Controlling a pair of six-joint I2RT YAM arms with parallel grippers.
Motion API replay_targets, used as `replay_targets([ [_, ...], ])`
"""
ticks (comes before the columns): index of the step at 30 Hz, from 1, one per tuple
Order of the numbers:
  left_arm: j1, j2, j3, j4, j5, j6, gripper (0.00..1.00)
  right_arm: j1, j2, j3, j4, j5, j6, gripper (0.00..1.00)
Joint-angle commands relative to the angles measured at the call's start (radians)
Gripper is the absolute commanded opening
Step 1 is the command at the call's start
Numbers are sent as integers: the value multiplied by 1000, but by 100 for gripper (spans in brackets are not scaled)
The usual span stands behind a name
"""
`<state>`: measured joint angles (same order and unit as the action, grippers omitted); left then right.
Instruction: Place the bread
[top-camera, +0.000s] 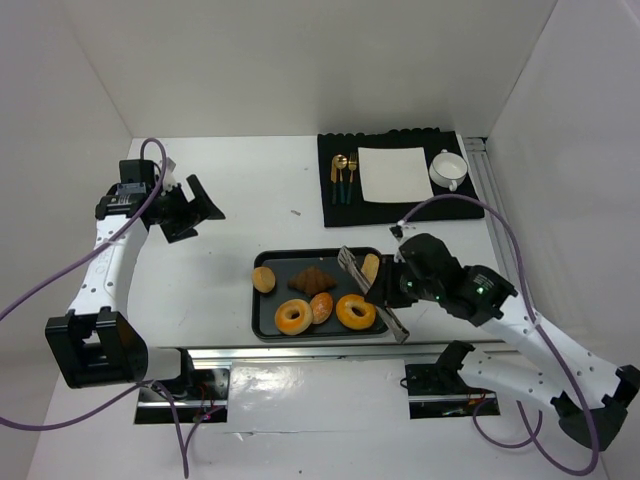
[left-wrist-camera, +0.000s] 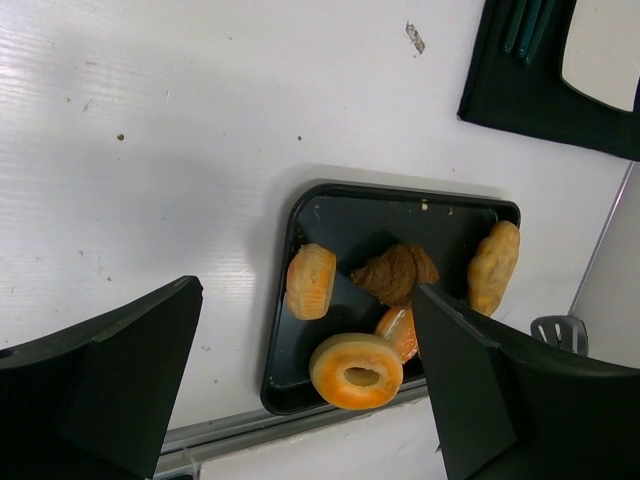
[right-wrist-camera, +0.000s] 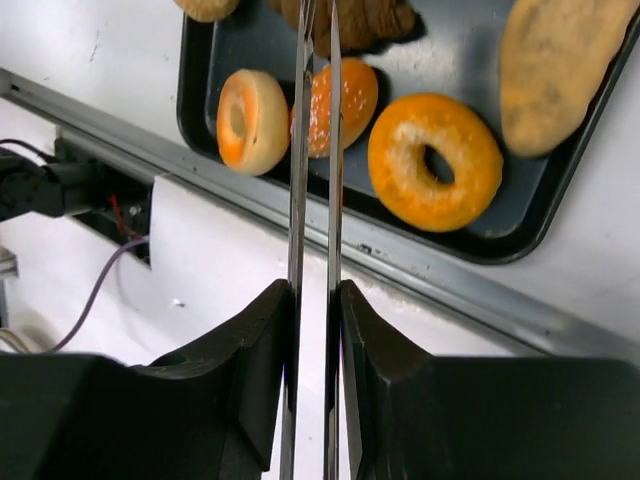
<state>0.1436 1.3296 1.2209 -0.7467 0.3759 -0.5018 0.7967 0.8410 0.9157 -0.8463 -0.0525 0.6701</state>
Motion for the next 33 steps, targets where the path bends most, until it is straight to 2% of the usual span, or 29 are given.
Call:
replay_targets([
  [1,7,-27,-1,29,34,-4,100,13,-5,20,-103,-46,63,33],
  [5,7,-27,-1,29,34,-4,100,13,58,57,-119,-56,25,37],
  [9,7,-27,-1,29,34,-4,100,22,104,75,-109,-43,52,41],
  [12,7,-27,-1,29,34,-4,100,22,148,75,-102,-46,62,47],
  [19,7,-18,-1,29,34,-4,100,22,148,54,-37,-81,71,49],
  [21,7,-18,-1,38,34,-13,100,22,159,54,-28,-90,62,53],
  [30,7,-18,-11,38,34,-14,100,32,222,54,1,-141,13,54],
  [33,7,-18,-11,38,34,-14,100,32,242,72,-10,-161,-9,58],
])
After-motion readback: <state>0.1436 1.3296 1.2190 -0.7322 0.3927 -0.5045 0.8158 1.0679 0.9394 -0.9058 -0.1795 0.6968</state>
